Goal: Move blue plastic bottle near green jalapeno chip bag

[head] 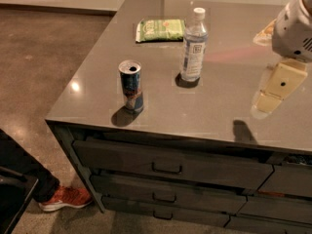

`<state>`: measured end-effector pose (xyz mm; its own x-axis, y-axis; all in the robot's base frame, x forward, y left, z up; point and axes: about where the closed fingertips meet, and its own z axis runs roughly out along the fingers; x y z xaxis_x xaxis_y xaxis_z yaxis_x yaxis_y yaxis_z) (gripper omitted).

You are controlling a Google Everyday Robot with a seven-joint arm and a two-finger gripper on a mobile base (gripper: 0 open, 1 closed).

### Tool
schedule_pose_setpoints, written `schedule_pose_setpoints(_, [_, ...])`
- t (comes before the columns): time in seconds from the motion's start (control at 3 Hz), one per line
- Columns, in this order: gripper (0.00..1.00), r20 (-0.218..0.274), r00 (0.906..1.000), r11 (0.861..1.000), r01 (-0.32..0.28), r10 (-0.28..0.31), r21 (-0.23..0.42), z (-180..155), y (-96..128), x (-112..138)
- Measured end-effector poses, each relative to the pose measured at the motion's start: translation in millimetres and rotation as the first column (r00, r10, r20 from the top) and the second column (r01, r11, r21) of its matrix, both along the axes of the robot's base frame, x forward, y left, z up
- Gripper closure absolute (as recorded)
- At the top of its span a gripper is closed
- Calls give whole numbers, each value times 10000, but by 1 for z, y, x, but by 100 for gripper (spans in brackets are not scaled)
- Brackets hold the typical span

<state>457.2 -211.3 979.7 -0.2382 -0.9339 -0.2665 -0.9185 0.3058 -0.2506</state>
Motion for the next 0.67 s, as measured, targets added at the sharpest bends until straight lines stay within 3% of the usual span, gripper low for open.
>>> schedule_pose_setpoints(0.33, [0,248,9969,9936,725,-750,869,0,4,36])
schedule_pose_setpoints(0.67, [0,542,9825,9738,1682,-1782,1530,0,2,59])
